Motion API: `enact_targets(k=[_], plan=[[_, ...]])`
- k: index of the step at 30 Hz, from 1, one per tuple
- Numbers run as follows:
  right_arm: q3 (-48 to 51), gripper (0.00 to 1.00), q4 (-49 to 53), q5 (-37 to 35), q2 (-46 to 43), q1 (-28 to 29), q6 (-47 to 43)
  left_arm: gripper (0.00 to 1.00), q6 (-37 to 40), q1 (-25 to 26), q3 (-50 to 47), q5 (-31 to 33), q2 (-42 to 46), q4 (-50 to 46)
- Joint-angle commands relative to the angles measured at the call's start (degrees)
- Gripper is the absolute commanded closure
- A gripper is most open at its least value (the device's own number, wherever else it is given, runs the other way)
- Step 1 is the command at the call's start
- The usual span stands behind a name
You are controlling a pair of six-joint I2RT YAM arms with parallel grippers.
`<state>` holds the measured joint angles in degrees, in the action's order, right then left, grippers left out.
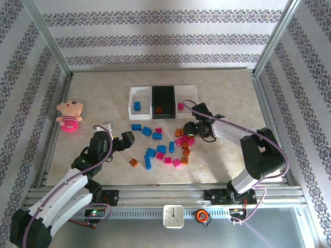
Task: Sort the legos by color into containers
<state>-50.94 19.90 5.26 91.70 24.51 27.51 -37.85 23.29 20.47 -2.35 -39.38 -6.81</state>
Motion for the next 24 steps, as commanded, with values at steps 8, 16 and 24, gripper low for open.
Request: enact_targets(k=[8,16,24], plan=[[0.5,0.45,1.0,-0.3,1.6,0.2,-1.1,0.01,-0.8,0.4,-1.2,1.3,0.2,2.0],[1.4,0.45,0.2,0.8,1.0,0.9,-1.7,0.01,-1.0,0.4,-1.6,1.4,-0.1,2.5],[2.0,0.58,0.8,0.0,0.7,0.9,-1.8,0.01,-1.4,0.4,-2.0,1.4,-0.4,2.4]])
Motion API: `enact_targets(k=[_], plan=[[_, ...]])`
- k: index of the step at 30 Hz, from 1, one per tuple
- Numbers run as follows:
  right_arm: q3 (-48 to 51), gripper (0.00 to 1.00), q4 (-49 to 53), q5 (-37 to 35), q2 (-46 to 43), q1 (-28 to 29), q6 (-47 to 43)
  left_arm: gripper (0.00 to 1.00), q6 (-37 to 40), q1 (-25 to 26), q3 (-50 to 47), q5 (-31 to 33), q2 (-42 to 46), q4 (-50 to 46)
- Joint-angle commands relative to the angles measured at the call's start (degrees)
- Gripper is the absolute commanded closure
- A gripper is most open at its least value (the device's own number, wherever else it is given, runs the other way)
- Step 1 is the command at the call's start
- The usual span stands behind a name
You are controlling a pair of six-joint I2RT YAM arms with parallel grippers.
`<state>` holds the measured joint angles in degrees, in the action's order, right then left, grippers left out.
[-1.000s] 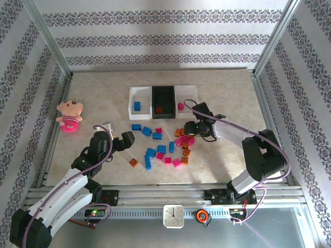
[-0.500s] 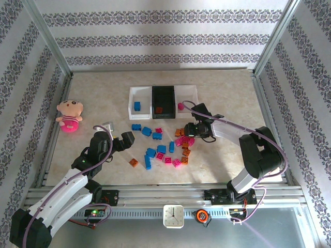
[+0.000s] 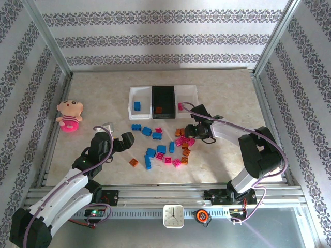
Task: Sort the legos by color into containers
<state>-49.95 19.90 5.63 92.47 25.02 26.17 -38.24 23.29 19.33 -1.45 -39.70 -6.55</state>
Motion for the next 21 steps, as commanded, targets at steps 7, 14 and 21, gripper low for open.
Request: enact_targets(k=[7,14,21], plan=[[2.7,0.67,1.1,-1.1,-3.8,-0.6,-0.2,0.01,-0.9,0.4,-0.5,0.5,0.0,1.9],[4.6,0.7,3.9,0.8,-12.4,-4.4,-0.6,0.01,-0.4,0.4,-0.2,0.7,0.0,1.5],[-1.2,0.71,8.3,6.0,-19.0,-4.5,-1.9,0.01,0.7,0.4,0.7,2.0,0.0,0.4]])
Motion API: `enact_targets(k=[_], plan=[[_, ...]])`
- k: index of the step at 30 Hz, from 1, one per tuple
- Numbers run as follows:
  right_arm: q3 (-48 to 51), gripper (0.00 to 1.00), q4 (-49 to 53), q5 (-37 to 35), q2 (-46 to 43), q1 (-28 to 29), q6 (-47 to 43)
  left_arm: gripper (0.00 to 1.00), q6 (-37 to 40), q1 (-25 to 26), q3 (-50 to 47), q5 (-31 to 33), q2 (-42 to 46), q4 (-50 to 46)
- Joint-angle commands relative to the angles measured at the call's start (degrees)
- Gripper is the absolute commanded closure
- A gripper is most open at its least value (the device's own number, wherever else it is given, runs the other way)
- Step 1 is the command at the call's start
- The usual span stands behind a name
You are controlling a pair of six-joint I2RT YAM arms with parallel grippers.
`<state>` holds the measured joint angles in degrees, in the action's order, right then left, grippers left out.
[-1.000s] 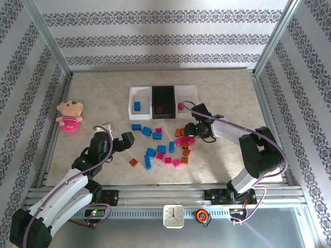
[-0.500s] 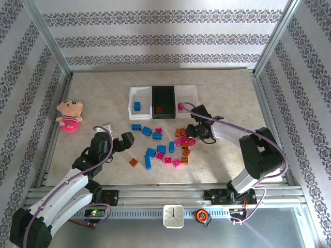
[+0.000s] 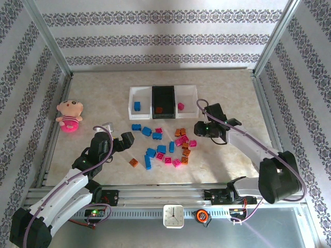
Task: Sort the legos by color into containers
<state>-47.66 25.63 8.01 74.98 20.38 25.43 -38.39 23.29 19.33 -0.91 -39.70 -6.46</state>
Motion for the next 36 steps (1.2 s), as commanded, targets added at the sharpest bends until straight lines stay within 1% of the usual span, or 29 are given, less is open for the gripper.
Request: enact_targets(k=[1,6,7,12,14,17,22,23,25,27,29,31,36], plan=[[-4.6,0.71,2.9,5.1,-1.5,0.2,-1.0,0.01,0.9,0.4,0.9,1.5,-0.1,0.3],[-6.8,0.71,1.8,11.9,0.1,0.1,-1.7,0.01,0.9,0.4,0.8,0.9,0.0,0.2],[-7.5,0.71,2.7,12.1,0.7,0.1,-2.2,0.01,0.9,0.4,0.9,0.9,0.0,0.0],[-4.9,0.71,2.1,8.5,2.1,-1.5,-1.6,0.01,0.9,0.4,0.8,0.6,0.2,-0.4],[-3.3,0.71,1.4,5.1,3.2,-1.9,-1.7,0.01,0.7,0.4,0.5,0.4,0.2,-0.2],[-1.7,0.71,0.9,1.3,6.2,-2.0,-1.9,0.01,0.3,0.4,0.4,0.2,0.2,-0.2],[-0.1,0.69,-0.2,-2.5,11.0,-2.4,-1.8,0.01,-0.1,0.4,-0.5,0.0,1.4,-0.3],[-0.1,0.68,-0.3,-2.9,11.9,-2.4,-1.7,0.01,-0.3,0.4,-0.9,0.1,1.7,-0.2],[-0.3,0.61,-0.4,-2.8,12.8,-2.5,-1.5,0.01,-0.4,0.4,-1.4,0.2,2.3,-0.1],[-0.6,0.47,-0.6,-3.0,12.9,-2.5,-1.4,0.01,-0.2,0.4,-1.5,0.3,2.6,-0.3],[-1.1,0.38,-0.6,-3.8,12.5,-2.4,-1.3,0.01,0.1,0.4,-1.4,0.3,2.7,-0.3],[-2.1,0.35,-0.4,-4.6,12.3,-2.5,-1.4,0.01,0.2,0.4,-1.2,0.5,2.6,-0.3],[-5.0,0.35,1.1,-6.0,16.1,-2.1,-2.2,0.01,0.3,0.4,-1.6,0.6,2.6,-0.1]])
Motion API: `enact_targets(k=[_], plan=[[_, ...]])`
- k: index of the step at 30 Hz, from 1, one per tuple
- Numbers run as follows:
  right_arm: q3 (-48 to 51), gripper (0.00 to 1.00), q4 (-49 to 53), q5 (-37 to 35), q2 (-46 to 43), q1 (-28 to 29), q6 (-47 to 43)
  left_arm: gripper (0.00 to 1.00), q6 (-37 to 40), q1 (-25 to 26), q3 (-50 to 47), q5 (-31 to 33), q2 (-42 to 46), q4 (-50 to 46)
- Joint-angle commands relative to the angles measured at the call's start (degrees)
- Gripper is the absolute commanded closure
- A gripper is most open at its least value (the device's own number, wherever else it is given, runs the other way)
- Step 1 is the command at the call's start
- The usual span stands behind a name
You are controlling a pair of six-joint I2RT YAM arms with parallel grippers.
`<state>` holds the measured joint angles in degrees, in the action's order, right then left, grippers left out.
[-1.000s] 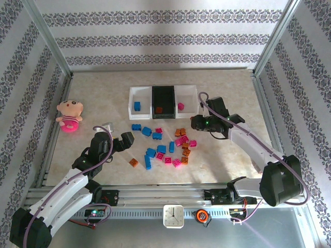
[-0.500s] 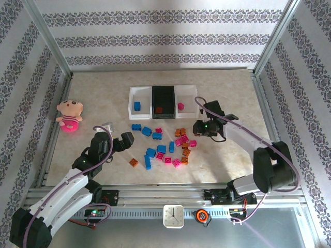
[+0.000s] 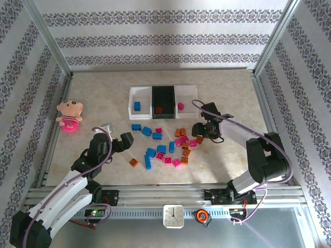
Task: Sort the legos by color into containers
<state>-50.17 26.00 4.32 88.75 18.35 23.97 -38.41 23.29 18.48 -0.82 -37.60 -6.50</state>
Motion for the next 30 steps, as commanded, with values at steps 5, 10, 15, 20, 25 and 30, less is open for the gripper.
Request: enact_targets(k=[5,10,15,20,25,30], plan=[[-4.7,0.42,1.0,-4.0,6.4,1.6,-1.8,0.01,0.1,0.4,-1.2,0.7,0.5,0.2],[-5.4,0.54,1.9,-5.5,8.5,2.3,-2.3,0.01,0.3,0.4,-0.9,0.6,0.6,-0.2],[-5.6,0.7,1.1,-3.6,5.2,3.1,-3.5,0.01,0.9,0.4,-0.1,0.6,0.6,-1.1],[-11.4,0.73,1.6,0.7,-0.6,7.2,-4.9,0.01,1.4,0.4,1.1,0.8,0.6,-2.4],[-23.3,0.73,0.9,2.8,5.4,13.4,-5.9,0.01,0.7,0.4,1.7,1.3,0.7,-3.9],[-35.9,0.72,1.2,-0.2,17.6,15.2,-6.2,0.01,1.4,0.4,3.1,0.9,0.8,-7.6]])
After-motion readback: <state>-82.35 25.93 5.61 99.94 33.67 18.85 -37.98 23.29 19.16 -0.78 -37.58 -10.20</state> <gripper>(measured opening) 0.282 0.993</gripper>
